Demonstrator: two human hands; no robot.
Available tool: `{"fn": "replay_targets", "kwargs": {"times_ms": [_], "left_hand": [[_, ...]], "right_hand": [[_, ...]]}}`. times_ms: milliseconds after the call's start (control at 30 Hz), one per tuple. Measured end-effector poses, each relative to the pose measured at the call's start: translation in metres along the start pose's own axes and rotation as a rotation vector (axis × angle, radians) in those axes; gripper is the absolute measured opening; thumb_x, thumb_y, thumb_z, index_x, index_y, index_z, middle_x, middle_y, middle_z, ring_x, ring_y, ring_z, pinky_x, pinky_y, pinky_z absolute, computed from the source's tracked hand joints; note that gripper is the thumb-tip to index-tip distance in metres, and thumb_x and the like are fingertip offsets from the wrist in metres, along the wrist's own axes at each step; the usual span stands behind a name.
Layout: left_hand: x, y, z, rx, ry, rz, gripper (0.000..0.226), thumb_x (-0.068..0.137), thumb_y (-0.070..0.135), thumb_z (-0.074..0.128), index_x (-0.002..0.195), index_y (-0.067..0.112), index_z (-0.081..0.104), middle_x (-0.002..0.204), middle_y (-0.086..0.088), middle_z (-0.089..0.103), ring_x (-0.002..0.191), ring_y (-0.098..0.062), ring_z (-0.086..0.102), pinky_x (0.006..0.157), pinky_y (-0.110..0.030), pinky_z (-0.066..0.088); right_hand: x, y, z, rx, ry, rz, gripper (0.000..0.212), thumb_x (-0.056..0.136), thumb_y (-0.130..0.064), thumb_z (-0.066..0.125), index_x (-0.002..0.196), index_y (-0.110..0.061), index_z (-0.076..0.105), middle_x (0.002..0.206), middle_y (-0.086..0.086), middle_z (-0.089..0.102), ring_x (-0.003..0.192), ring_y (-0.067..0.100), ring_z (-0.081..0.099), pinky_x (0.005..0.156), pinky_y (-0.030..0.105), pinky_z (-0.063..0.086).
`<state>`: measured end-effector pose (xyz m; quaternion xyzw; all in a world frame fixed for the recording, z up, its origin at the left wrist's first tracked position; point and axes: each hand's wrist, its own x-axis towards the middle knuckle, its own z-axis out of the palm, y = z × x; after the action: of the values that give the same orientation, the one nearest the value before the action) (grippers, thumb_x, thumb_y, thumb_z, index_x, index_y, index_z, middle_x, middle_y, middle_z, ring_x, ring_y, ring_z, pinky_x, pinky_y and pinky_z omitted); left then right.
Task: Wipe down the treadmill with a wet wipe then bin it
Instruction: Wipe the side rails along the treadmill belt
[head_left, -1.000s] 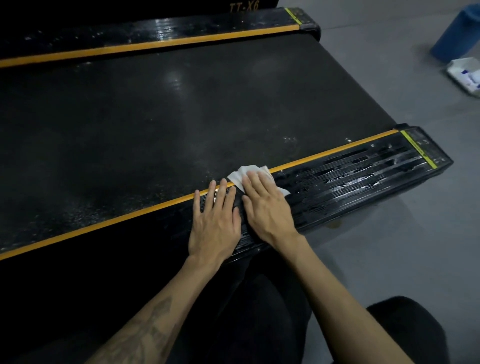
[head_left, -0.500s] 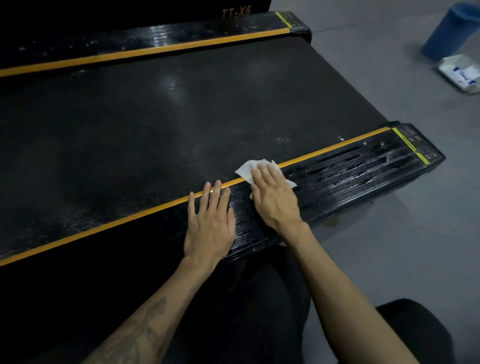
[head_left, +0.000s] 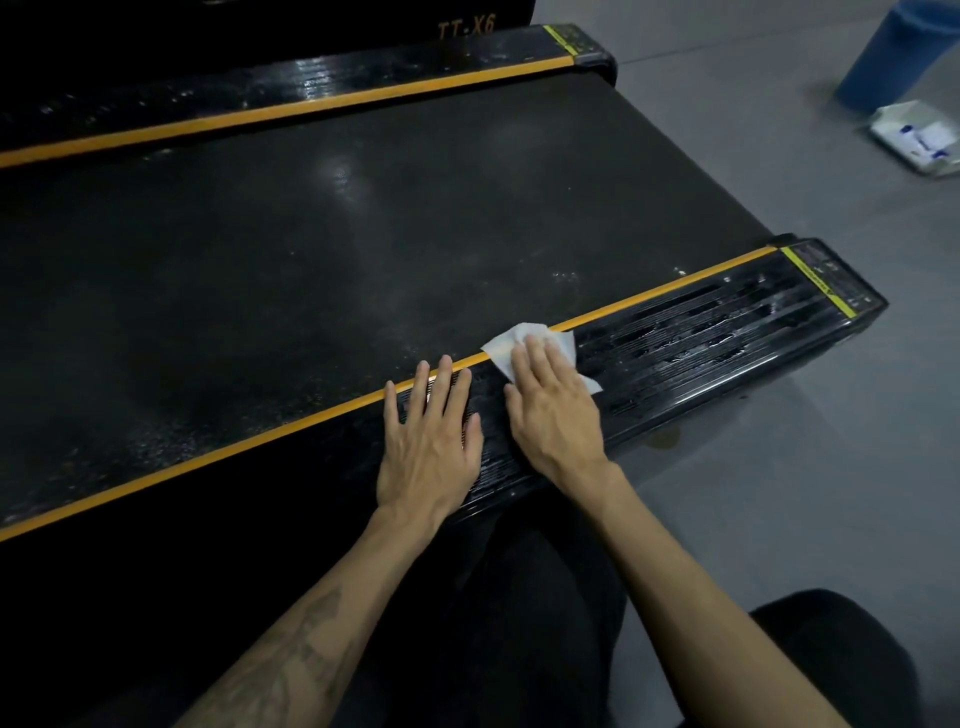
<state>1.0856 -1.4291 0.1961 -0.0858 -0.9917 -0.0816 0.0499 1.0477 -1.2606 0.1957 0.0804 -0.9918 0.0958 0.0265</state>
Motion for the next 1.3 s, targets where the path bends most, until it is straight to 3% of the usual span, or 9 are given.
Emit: {"fn": "replay_targets", "kwargs": {"times_ms": [167, 300, 367, 500, 633, 833, 967, 1167, 1300], "left_hand": [[0.001, 0.001, 0.001, 0.0, -0.005, 0.042, 0.061, 0.106, 0.042, 0.021, 0.158, 0.016, 0.037, 0.17, -0.005, 0.022, 0.158, -0.025, 0.017, 0.126, -0.058, 0.017], [0.001, 0.002, 0.001, -0.002, -0.009, 0.037, 0.061, 0.106, 0.042, 0.017, 0.158, 0.016, 0.037, 0.17, -0.004, 0.023, 0.158, -0.023, 0.018, 0.127, -0.056, 0.015], [0.002, 0.003, 0.0, -0.003, 0.001, 0.027, 0.06, 0.106, 0.041, 0.017, 0.157, 0.017, 0.04, 0.169, -0.003, 0.027, 0.157, -0.023, 0.022, 0.126, -0.056, 0.017], [0.003, 0.006, -0.001, -0.019, 0.009, 0.014, 0.057, 0.106, 0.038, 0.022, 0.154, 0.018, 0.045, 0.166, -0.004, 0.033, 0.155, -0.024, 0.027, 0.126, -0.056, 0.018], [0.003, 0.006, -0.002, -0.017, 0.028, 0.009, 0.05, 0.107, 0.034, 0.031, 0.15, 0.016, 0.048, 0.162, -0.007, 0.039, 0.152, -0.028, 0.033, 0.125, -0.057, 0.022], [0.013, 0.017, -0.003, -0.007, 0.038, -0.026, 0.04, 0.103, 0.032, 0.042, 0.134, 0.011, 0.056, 0.149, -0.015, 0.052, 0.138, -0.034, 0.046, 0.119, -0.056, 0.033], [0.013, 0.016, 0.0, -0.014, 0.053, 0.017, 0.045, 0.105, 0.033, 0.041, 0.144, 0.014, 0.051, 0.153, -0.012, 0.048, 0.141, -0.032, 0.044, 0.119, -0.057, 0.031], [0.016, 0.016, 0.003, -0.011, 0.031, 0.08, 0.049, 0.107, 0.03, 0.035, 0.154, 0.017, 0.044, 0.164, -0.007, 0.036, 0.151, -0.029, 0.033, 0.123, -0.057, 0.025], [0.015, 0.016, 0.004, -0.033, 0.024, 0.081, 0.049, 0.107, 0.028, 0.036, 0.154, 0.017, 0.044, 0.164, -0.007, 0.036, 0.154, -0.027, 0.029, 0.125, -0.056, 0.023]], "right_hand": [[0.026, 0.028, 0.009, -0.035, -0.065, -0.094, 0.082, 0.102, -0.045, -0.021, 0.162, -0.006, 0.019, 0.168, 0.016, 0.021, 0.158, 0.029, 0.011, 0.126, 0.045, 0.015], [0.006, 0.009, 0.002, 0.017, 0.023, 0.072, 0.07, 0.105, -0.038, 0.005, 0.158, -0.001, 0.031, 0.165, 0.02, 0.028, 0.156, 0.032, 0.02, 0.127, 0.045, 0.02], [0.001, -0.002, 0.003, 0.048, 0.016, 0.049, 0.067, 0.105, -0.036, 0.012, 0.156, -0.001, 0.036, 0.163, 0.02, 0.033, 0.154, 0.034, 0.024, 0.126, 0.047, 0.023], [0.028, 0.027, 0.015, 0.001, -0.052, -0.04, 0.077, 0.104, -0.044, -0.014, 0.16, -0.006, 0.024, 0.166, 0.016, 0.027, 0.157, 0.03, 0.017, 0.124, 0.046, 0.019], [0.012, 0.027, 0.017, -0.023, -0.019, 0.08, 0.067, 0.107, -0.038, 0.005, 0.158, 0.0, 0.027, 0.163, 0.023, 0.029, 0.156, 0.034, 0.019, 0.125, 0.047, 0.02], [0.023, 0.034, 0.014, -0.084, -0.079, -0.049, 0.071, 0.104, -0.042, 0.0, 0.16, -0.007, 0.025, 0.165, 0.017, 0.029, 0.157, 0.031, 0.015, 0.125, 0.045, 0.015], [0.005, 0.026, 0.016, -0.066, -0.012, 0.083, 0.068, 0.106, -0.041, 0.007, 0.159, -0.004, 0.029, 0.166, 0.019, 0.025, 0.157, 0.032, 0.015, 0.125, 0.046, 0.019], [0.019, 0.034, 0.02, -0.101, -0.085, -0.019, 0.071, 0.104, -0.044, -0.001, 0.161, -0.01, 0.025, 0.168, 0.015, 0.023, 0.158, 0.03, 0.009, 0.125, 0.045, 0.015], [0.005, 0.029, 0.013, -0.055, -0.017, 0.13, 0.068, 0.105, -0.042, 0.009, 0.16, -0.005, 0.026, 0.166, 0.02, 0.024, 0.157, 0.032, 0.016, 0.124, 0.046, 0.02]]}}
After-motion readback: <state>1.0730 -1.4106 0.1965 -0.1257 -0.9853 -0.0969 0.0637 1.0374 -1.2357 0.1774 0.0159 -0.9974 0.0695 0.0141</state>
